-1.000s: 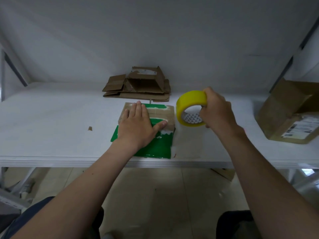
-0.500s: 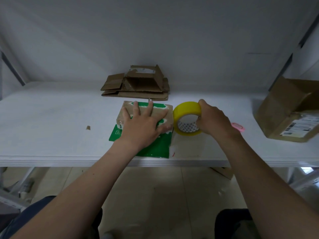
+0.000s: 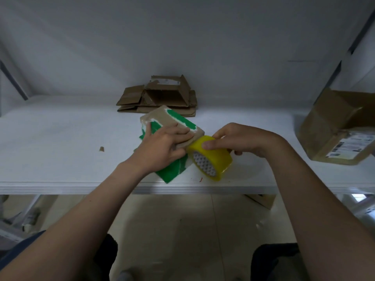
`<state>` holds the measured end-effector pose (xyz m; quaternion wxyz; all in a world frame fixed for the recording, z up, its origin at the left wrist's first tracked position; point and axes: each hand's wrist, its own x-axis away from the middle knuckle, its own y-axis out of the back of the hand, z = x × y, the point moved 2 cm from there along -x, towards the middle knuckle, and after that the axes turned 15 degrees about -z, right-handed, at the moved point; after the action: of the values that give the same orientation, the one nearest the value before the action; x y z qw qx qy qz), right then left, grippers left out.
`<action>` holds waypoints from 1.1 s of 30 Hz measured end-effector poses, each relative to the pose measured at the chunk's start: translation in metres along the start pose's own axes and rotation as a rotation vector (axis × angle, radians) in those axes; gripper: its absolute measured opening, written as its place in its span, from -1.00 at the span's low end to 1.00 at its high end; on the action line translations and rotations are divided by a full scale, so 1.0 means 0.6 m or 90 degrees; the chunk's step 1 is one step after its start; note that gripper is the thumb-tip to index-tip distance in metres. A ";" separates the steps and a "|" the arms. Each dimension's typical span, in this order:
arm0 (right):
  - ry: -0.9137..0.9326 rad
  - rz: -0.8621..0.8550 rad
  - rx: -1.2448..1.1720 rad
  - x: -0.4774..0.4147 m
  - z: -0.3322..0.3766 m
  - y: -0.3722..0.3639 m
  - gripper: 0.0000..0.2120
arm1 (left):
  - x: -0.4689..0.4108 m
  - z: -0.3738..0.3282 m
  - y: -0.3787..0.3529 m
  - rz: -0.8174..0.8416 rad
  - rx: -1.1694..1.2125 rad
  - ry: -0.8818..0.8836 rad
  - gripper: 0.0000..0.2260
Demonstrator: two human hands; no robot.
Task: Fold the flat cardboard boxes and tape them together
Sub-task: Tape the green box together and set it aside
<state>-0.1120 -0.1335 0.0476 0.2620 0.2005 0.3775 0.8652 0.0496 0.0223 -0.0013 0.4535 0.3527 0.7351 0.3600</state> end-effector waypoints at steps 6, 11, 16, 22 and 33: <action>-0.119 0.089 -0.221 -0.003 0.017 -0.054 -0.69 | 0.012 0.031 0.006 0.023 0.150 0.006 -0.49; -0.153 0.131 -0.326 -0.003 0.031 -0.089 -0.72 | 0.007 0.048 0.001 0.012 0.185 0.004 -0.51; -0.191 0.149 -0.304 -0.006 0.017 -0.113 -0.73 | 0.002 0.054 0.001 0.017 0.194 0.003 -0.50; -0.159 0.077 -0.221 -0.008 0.020 -0.106 -0.57 | -0.004 0.056 0.000 0.013 0.214 0.038 -0.52; 0.301 -0.269 0.079 -0.086 0.026 -0.084 -0.53 | -0.009 0.059 -0.005 -0.051 0.345 0.147 -0.73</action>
<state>-0.0477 -0.1272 0.0112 0.3282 -0.0729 0.5131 0.7897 0.0836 0.0237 -0.0130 0.2700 0.3884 0.8645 0.1699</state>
